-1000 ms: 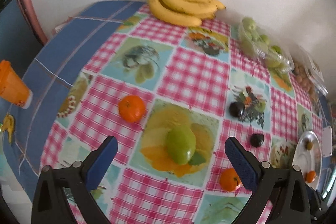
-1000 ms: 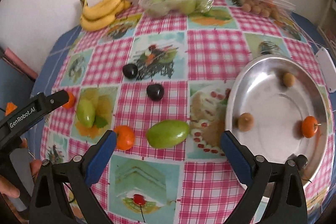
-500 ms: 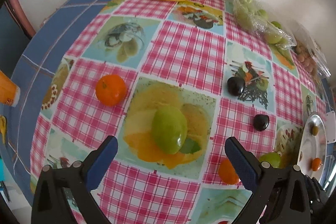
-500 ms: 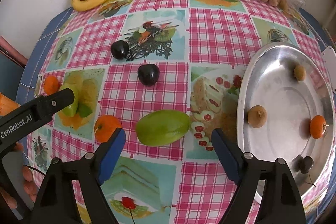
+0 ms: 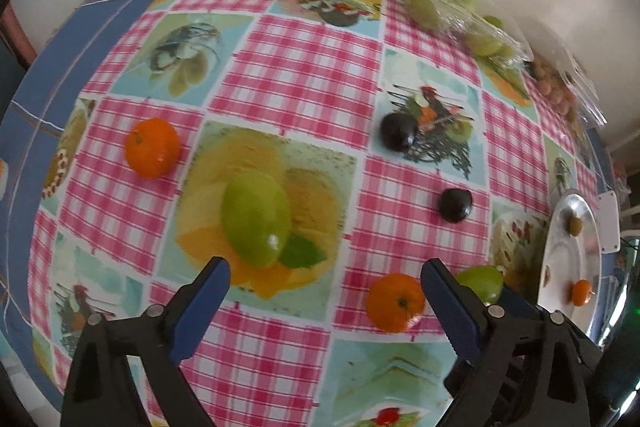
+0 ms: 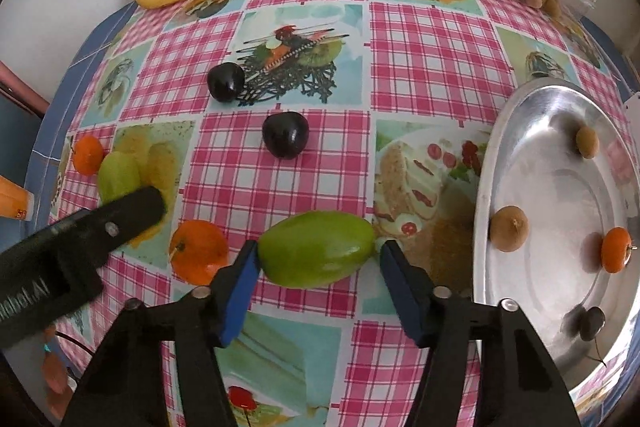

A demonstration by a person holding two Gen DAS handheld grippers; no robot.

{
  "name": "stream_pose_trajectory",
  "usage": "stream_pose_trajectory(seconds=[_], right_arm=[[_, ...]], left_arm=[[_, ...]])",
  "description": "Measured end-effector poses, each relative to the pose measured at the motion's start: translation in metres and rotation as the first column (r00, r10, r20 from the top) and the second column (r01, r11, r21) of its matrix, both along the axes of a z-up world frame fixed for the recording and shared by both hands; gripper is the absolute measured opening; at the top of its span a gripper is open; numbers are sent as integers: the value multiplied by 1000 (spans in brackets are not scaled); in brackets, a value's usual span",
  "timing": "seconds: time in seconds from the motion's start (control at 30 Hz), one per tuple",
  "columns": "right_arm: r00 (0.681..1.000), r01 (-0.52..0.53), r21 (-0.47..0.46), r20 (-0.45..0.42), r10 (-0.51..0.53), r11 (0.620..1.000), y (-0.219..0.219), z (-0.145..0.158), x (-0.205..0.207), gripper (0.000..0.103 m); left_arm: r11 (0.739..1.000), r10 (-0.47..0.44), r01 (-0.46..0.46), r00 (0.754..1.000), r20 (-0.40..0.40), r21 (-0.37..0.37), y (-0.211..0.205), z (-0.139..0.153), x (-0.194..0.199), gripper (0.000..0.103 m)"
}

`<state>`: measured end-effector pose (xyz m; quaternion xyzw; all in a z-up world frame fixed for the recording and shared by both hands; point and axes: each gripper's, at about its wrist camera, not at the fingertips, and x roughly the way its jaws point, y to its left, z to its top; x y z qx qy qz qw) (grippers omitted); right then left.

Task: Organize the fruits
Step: 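Close the right tool on the green mango while the left tool closes on the orange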

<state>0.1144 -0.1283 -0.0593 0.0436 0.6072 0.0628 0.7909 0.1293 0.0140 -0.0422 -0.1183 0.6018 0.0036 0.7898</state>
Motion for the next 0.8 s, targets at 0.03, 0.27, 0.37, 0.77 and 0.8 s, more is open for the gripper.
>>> stream_pose_trajectory(seconds=[0.03,0.27,0.37,0.77,0.8], right_arm=[[1000,-2,-4,0,2,1000,1,0,1,59],[1000,2,20,-11,-2,1000,-4,-1,0,59],[1000,-1,13,-15,1,1000,-4,0,-4,59],[1000,-11,19,-27,11,1000,-8,2,-10,59],[1000,-14,19,-27,14,1000,-8,2,-10,59]], left_arm=[[1000,-7,7,1000,-4,-9,-2,-1,0,97],[999,-36,36,999,-14,-22,-13,-4,-1,89],[998,-49,48,999,-20,-32,-17,-6,-2,81],[997,-73,72,996,-48,-37,-34,-18,-7,63],[997,-73,71,996,-48,-44,-35,-18,-7,61]])
